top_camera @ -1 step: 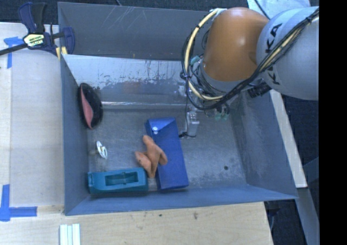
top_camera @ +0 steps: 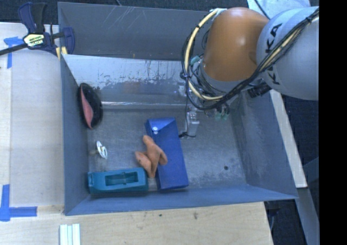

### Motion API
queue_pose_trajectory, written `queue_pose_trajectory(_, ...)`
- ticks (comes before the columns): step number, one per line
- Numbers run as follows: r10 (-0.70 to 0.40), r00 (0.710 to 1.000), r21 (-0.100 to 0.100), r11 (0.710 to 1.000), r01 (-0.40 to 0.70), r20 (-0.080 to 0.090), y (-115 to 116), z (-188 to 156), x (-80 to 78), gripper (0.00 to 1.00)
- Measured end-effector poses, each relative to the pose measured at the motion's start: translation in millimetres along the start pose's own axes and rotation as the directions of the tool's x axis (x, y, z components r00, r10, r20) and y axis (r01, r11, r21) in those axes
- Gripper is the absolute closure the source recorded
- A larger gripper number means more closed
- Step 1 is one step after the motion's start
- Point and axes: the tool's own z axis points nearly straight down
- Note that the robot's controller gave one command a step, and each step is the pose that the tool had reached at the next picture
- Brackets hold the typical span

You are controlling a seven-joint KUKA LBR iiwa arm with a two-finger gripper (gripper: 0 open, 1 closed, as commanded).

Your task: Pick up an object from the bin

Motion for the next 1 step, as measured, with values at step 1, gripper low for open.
queue_pose_trajectory(1,-0.081,0.997,0.001,0.997,0.081,0.004,9.2,34.3,-0.4,0.0)
